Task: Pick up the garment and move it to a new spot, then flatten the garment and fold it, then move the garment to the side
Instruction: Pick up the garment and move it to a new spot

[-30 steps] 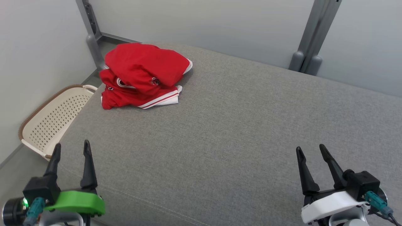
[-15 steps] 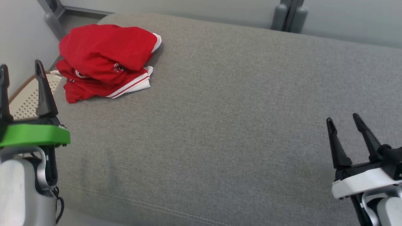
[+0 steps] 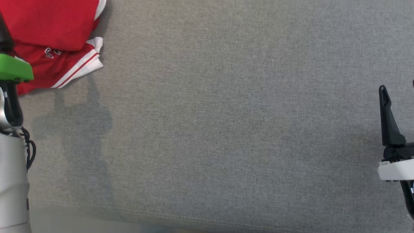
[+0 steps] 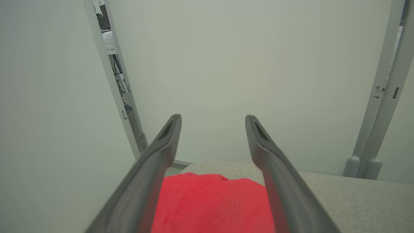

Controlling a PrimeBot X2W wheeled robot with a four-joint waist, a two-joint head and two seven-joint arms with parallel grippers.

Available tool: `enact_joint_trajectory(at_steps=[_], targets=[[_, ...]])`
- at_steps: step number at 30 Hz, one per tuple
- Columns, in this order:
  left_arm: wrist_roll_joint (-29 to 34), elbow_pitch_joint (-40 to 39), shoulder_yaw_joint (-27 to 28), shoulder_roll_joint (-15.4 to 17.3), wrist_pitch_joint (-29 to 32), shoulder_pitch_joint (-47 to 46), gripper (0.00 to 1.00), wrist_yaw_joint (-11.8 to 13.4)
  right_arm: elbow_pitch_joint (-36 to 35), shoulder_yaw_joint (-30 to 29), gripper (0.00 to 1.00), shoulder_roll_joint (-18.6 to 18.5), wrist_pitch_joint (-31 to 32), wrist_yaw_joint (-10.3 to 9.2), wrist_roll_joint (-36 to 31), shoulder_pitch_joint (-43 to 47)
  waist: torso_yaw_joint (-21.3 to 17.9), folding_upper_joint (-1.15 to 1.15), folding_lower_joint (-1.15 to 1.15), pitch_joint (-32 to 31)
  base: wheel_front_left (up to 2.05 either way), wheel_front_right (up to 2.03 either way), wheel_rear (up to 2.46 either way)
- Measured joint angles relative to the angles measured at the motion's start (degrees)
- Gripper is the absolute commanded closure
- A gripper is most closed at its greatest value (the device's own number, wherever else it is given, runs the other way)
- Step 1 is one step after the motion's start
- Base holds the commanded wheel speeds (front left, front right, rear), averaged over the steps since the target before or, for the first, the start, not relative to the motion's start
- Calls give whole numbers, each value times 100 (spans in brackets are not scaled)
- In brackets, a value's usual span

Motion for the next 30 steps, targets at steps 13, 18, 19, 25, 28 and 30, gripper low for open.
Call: enact_joint_trajectory(at_steps=[13, 18, 19, 25, 28, 30], targets=[[-34, 1785, -34, 390, 578, -591, 0, -4, -314, -197, 0, -119, 75, -1, 42, -44, -412, 0, 0, 722, 0, 0, 0], [-105, 2281, -115, 375, 932, -701, 0, -74, -347, -178, 0, -119, 85, -1, 42, -57, -422, 0, 0, 738, 0, 0, 0], [-132, 2382, -140, 363, 1037, -701, 0, -88, -356, -163, 0, -115, 101, -1, 42, -59, -420, 0, 0, 730, 0, 0, 0], [-180, 2720, -215, 319, 1143, -766, 100, -160, -361, -87, 0, -80, 124, 0, 33, -65, -419, 0, 0, 657, 0, 0, 0], [-153, 2832, -252, 326, 895, -783, 100, -182, -335, -67, 0, -75, 123, -1, 32, -65, -412, 0, 0, 596, 0, 0, 0], [-153, 2908, -260, 360, 750, -808, 100, -229, -307, -29, 0, -51, 116, -1, 33, -66, -410, 0, 0, 543, 0, 0, 0]])
